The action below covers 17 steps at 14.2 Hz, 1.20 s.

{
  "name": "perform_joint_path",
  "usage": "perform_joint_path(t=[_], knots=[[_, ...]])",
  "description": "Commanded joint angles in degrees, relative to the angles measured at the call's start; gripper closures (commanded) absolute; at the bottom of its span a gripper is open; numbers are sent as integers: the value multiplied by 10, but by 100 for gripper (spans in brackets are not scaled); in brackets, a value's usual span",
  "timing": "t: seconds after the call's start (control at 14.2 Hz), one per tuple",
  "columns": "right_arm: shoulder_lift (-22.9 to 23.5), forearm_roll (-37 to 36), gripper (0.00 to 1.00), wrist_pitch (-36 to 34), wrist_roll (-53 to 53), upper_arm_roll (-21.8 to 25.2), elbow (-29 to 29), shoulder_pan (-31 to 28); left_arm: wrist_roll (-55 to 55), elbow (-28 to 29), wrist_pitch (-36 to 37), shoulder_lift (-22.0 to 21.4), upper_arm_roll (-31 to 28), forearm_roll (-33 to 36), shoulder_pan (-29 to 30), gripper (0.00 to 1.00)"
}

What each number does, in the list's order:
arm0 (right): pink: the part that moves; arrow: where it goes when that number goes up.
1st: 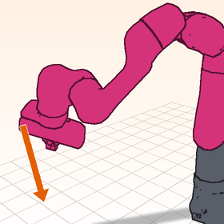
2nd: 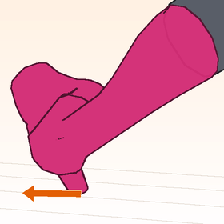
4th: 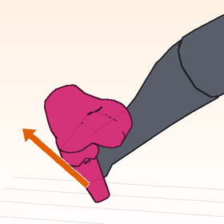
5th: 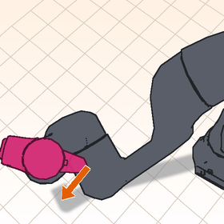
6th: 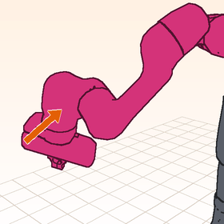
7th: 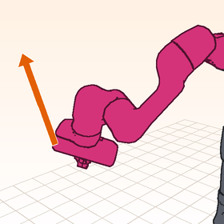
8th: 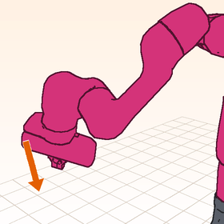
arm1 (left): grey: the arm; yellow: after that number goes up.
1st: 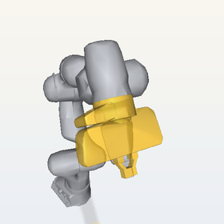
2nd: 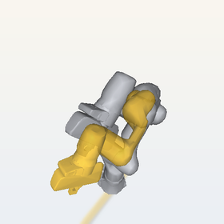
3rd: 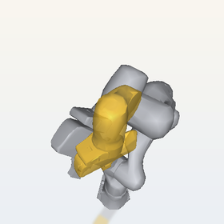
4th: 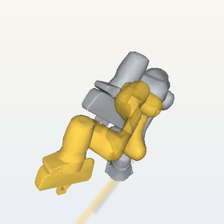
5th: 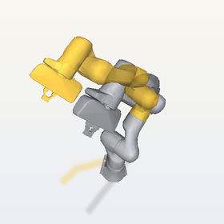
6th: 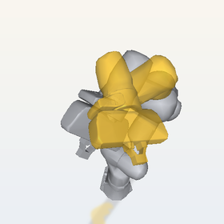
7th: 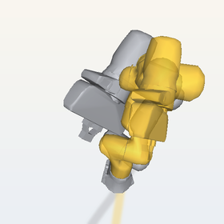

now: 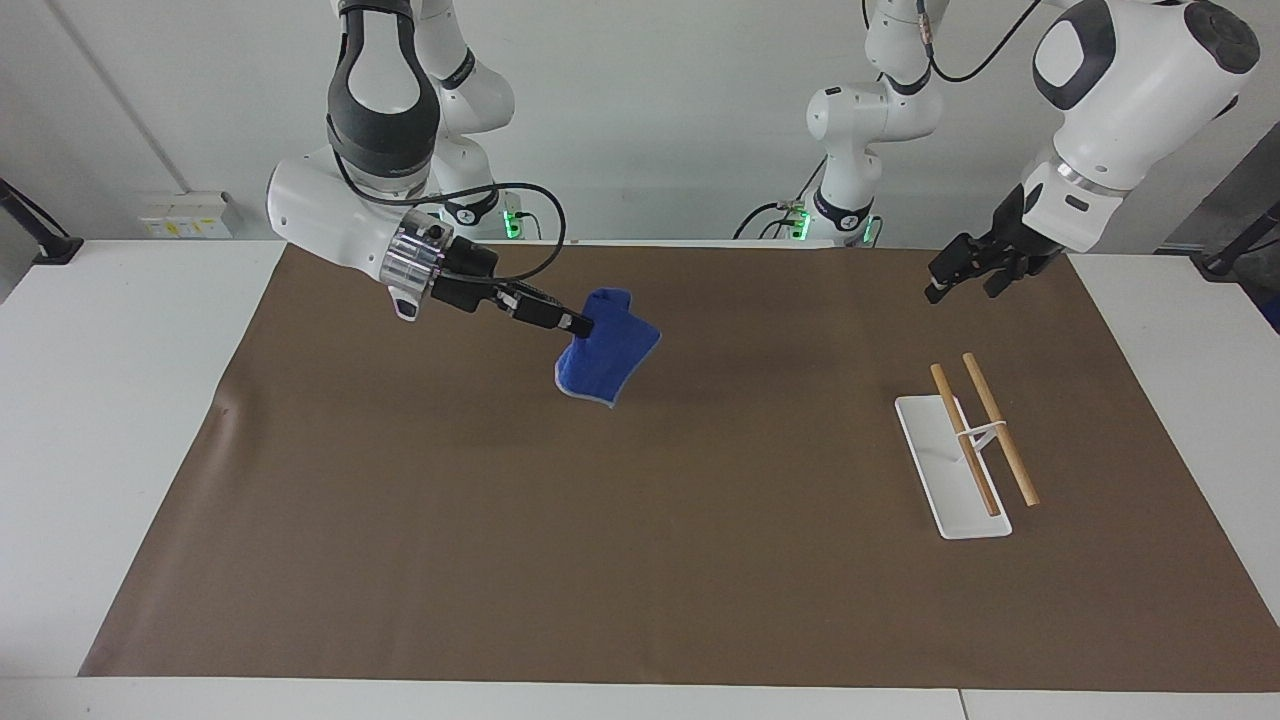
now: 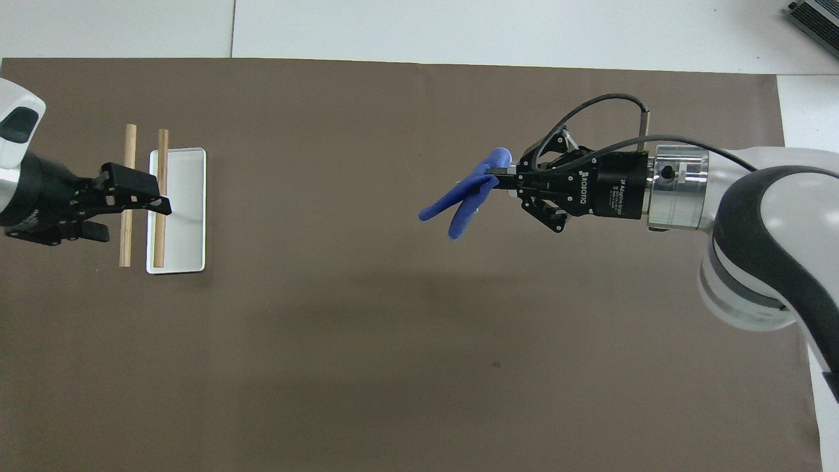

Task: Right arm passes towel to left arm to hang
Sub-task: 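Hold the towel out with the right gripper while the left gripper grasps it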

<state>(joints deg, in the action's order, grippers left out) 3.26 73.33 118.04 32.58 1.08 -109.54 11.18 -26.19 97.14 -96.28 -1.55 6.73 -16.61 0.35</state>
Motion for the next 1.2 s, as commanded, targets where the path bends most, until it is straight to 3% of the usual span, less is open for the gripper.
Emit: perform_joint_path(t=[0.0, 0.14, 0.35, 0.77, 1.13], knots=[[-18, 22, 100, 41, 34, -7, -26, 25, -207, 76, -114, -37, 6, -60, -55, 0], [-20, 24, 100, 54, 70, -8, -31, 34, -307, 125, -191, -56, 7, -112, -88, 0], [-28, 116, 100, 89, 88, -9, -46, 42, -452, 189, -302, -79, 7, -180, -129, 0], [-27, 167, 100, 162, 108, -20, -48, 80, -752, 228, -472, -84, 7, -193, -205, 0], [-26, 176, 100, 199, 103, -20, -48, 105, -792, 233, -570, -61, 7, -193, -228, 0]])
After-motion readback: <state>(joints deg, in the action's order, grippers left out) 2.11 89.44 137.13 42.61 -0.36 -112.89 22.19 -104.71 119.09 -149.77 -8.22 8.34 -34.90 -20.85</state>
